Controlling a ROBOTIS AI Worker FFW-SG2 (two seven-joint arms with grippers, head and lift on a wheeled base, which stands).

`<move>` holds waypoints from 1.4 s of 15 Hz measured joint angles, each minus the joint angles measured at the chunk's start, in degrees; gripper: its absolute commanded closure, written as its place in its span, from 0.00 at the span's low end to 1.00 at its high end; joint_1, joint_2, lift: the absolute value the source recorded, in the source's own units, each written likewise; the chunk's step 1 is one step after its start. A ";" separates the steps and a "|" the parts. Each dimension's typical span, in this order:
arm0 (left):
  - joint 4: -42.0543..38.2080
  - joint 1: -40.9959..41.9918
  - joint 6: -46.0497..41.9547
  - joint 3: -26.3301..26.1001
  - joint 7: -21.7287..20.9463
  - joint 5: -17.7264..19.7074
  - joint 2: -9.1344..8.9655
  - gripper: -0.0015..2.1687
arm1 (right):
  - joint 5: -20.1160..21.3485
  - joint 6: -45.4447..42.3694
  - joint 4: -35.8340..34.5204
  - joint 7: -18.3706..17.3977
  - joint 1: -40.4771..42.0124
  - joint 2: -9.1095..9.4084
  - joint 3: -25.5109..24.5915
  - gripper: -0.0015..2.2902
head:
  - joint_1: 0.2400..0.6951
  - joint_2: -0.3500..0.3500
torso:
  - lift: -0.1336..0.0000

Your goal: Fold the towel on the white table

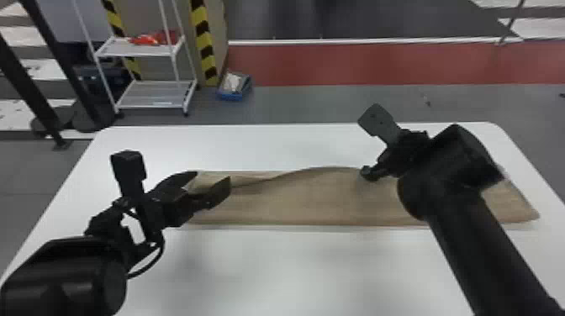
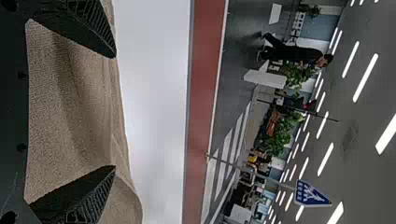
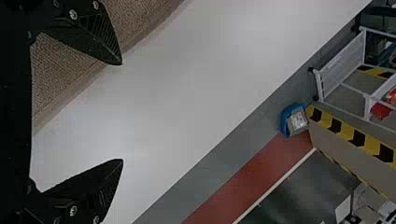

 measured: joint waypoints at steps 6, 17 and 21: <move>0.38 -0.45 -0.91 -0.76 -0.16 0.68 1.12 0.01 | -5.51 1.77 -5.82 -5.38 2.32 0.00 -2.98 0.07 | 1.00 0.50 | 0.06; -1.22 -0.04 -2.50 -4.44 -8.65 -0.26 2.13 0.04 | -36.84 19.44 -58.55 -12.32 35.42 0.00 -34.75 0.06 | 1.00 0.08 | 0.06; -0.25 -0.03 -7.50 -8.92 -4.25 -10.50 1.61 0.07 | -45.92 20.44 -61.07 -11.10 39.32 0.00 -42.78 0.06 | 1.00 0.00 | 0.06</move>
